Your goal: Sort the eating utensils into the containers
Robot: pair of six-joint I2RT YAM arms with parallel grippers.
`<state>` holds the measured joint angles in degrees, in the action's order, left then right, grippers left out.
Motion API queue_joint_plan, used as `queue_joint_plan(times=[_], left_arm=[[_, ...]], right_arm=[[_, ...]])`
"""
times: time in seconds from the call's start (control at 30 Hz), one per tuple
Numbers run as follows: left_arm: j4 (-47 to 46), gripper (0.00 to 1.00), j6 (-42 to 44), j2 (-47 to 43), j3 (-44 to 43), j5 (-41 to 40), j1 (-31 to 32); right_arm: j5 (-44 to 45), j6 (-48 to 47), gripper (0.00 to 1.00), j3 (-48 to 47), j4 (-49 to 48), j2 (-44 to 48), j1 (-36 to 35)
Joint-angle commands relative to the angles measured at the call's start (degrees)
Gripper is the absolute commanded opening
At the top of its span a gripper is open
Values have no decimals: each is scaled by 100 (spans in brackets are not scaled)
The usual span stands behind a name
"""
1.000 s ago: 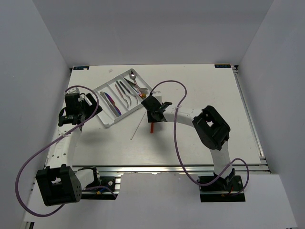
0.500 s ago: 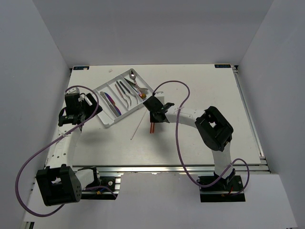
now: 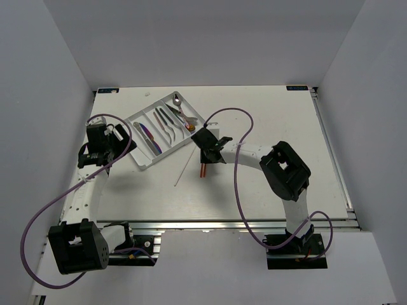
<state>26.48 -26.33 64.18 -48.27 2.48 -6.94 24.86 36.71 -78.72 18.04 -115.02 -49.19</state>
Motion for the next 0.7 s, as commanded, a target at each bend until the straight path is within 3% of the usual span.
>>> queue_joint_plan(times=[0.0, 0.1, 0.17, 0.3, 0.4, 0.57, 0.67], left_arm=[[-126, 98, 66, -73, -95, 86, 17], [-126, 98, 66, -55, -95, 95, 17], [-126, 98, 66, -55, -86, 86, 35], [-125, 98, 66, -90, -95, 16, 96], [-152, 98, 31, -64, -95, 103, 140], [-424, 98, -293, -2, 10, 796, 499], [-1073, 98, -829, -168, 264, 1053, 1263]], right_arm=[[-43, 161, 36, -4, -55, -126, 15], [-69, 205, 30, 137, -73, -178, 23], [-95, 249, 16, 234, -55, -152, 58], [-157, 179, 13, 602, -160, 154, 251], [-183, 30, 0, 831, -125, 366, 454], [-665, -243, 0, 1515, -467, 1085, 718], [-1357, -515, 0, 1911, -1091, 1946, 718]])
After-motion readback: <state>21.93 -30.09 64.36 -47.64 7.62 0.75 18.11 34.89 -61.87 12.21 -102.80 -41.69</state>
